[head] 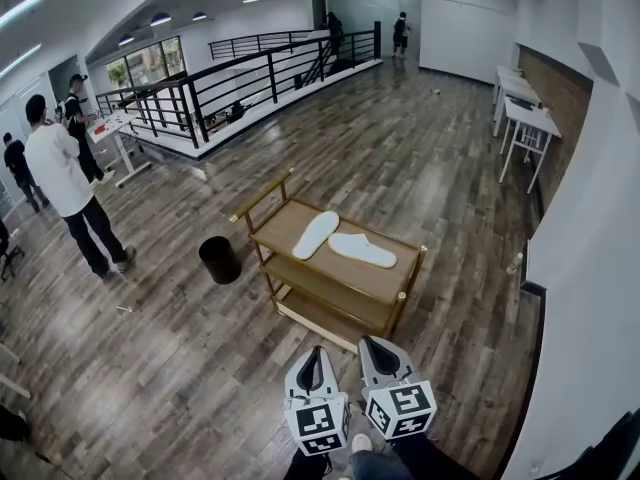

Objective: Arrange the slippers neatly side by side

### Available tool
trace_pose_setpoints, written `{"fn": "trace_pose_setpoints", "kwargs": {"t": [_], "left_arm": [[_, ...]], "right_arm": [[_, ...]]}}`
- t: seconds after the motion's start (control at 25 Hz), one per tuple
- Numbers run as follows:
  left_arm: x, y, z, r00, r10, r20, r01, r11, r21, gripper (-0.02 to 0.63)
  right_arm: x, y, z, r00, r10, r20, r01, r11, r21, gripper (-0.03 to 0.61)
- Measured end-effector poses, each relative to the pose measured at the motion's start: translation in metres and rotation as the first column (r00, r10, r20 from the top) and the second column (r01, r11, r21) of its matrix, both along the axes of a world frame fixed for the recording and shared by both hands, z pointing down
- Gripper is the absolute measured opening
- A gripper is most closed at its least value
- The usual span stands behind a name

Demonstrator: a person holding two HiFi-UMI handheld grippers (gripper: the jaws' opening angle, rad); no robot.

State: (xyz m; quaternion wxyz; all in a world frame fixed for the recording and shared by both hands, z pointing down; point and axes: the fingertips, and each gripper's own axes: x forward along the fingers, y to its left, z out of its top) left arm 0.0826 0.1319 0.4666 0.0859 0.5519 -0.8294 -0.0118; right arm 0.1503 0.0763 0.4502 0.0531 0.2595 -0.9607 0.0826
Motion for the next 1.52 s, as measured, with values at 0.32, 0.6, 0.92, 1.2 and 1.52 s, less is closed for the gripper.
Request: {"fn": "trace_pose_setpoints", "kwargs": {"t": [0.32, 0.6, 0.92, 1.2, 1.52], "left_arm": [[-0.027, -0.047, -0.004, 0.998, -0.062, 0.003, 0.062, 0.998, -0.013, 0.0], [-0.04, -0.067, 0.0, 0.996, -0.092, -0.001, 0.092, 0.996, -0.021, 0.0], [-0.062, -0.085, -0.001, 0.995, -0.103, 0.007, 0.103, 0.995, -0.016, 0.0], [-0.099, -0.108, -0.001, 0.998, -0.066, 0.022, 0.067, 0.998, -0.011, 0.0], [-0.163, -0.127, 0.001, 0.999, -0.031, 0.014, 0.032, 0.999, -0.012, 0.0]], "right_arm": [[-0.03, -0.053, -0.005, 0.998, -0.055, 0.008, 0.055, 0.998, -0.008, -0.002], [-0.042, -0.076, 0.001, 0.997, -0.077, 0.012, 0.077, 0.997, -0.024, -0.002], [-0.064, -0.096, 0.002, 0.997, -0.08, 0.015, 0.081, 0.996, -0.022, -0.002], [-0.094, -0.125, 0.006, 0.999, -0.024, 0.032, 0.025, 0.999, -0.037, -0.002], [-0.156, -0.141, 0.007, 1.0, 0.002, 0.018, -0.002, 0.999, -0.032, -0.002]]}}
